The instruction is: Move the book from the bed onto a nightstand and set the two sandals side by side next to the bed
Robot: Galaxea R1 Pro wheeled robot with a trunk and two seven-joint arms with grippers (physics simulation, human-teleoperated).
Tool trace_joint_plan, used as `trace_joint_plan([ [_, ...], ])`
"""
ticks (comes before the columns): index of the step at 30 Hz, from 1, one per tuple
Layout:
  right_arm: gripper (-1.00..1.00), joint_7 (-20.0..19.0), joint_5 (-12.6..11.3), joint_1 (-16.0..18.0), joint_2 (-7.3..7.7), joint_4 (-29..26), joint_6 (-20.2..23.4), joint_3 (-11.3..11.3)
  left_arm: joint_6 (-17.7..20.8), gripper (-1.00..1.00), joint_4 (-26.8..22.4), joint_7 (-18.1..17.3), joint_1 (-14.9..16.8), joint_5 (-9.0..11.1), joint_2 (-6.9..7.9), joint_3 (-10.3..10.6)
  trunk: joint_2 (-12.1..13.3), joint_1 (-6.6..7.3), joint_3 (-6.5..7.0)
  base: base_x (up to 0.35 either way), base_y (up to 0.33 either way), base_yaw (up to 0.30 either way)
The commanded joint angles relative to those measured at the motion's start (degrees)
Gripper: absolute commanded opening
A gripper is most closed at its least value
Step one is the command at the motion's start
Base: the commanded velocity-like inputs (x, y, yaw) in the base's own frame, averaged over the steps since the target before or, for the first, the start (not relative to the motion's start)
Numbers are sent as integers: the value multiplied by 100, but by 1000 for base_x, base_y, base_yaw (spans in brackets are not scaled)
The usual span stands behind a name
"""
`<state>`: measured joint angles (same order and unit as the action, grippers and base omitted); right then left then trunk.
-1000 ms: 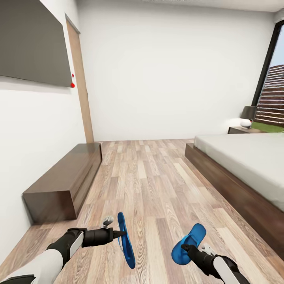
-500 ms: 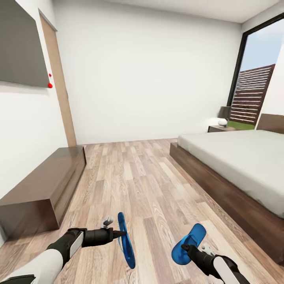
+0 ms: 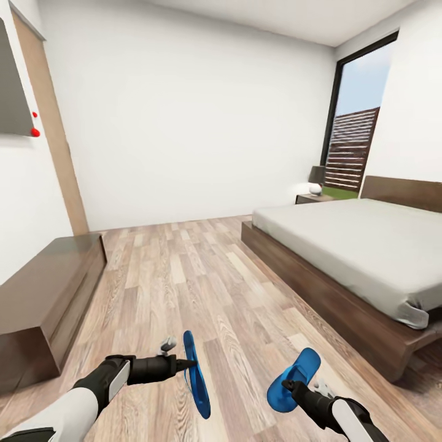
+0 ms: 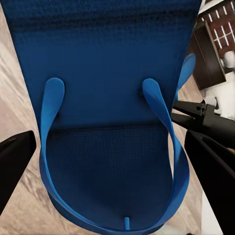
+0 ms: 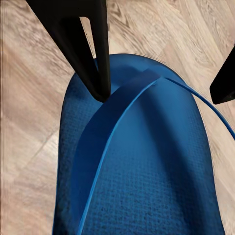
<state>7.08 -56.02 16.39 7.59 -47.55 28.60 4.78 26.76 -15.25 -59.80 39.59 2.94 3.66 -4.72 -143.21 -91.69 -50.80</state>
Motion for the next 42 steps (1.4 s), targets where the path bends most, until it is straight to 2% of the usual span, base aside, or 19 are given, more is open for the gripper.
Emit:
trace_joint_plan([
  [1, -100, 57, -67, 4, 6, -8, 3, 23, 60, -100, 0, -17, 2, 17, -1, -29, -3, 1, -6, 0, 0, -276],
  [42, -100, 57, -67, 4, 6, -8, 2, 32, 58, -100, 48, -14, 3, 14, -6, -29, -3, 1, -31, 0, 0, -278],
])
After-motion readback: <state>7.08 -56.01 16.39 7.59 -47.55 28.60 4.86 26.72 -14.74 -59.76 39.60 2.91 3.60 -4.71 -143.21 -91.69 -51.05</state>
